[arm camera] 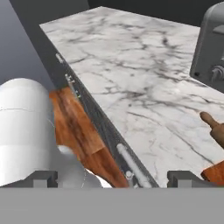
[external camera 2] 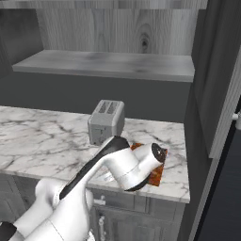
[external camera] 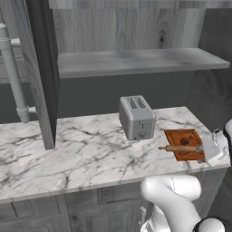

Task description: Open the cabinet, retrieve the rolling pin, and place it next to the meat on the cutting board to prepare for tenderizing.

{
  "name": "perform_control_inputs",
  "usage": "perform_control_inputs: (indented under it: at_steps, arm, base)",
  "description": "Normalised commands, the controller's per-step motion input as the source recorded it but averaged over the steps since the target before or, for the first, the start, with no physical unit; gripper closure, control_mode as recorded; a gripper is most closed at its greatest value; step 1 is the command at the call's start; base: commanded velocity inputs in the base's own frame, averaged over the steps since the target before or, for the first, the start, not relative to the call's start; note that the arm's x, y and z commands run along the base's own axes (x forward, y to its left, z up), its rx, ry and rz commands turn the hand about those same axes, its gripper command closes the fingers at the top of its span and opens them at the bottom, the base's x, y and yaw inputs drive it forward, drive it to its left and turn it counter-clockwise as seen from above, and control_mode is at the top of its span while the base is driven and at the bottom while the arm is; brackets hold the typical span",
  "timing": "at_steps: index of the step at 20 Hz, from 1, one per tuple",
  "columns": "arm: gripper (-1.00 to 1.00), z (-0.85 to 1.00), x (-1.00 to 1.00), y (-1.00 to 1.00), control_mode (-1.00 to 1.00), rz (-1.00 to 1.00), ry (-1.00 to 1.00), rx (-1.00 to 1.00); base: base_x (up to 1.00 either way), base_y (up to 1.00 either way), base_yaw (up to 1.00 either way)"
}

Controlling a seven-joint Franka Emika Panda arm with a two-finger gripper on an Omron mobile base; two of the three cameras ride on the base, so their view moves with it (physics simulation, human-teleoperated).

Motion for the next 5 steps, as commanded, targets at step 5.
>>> perform_control_inputs:
  at_steps: [5]
  arm:
    - [-1.00, 0.27, -0.56, 0.53, -1.00, -0.06, 0.00, -0.06]
  base:
    - [0.00, 0.00, 0.00]
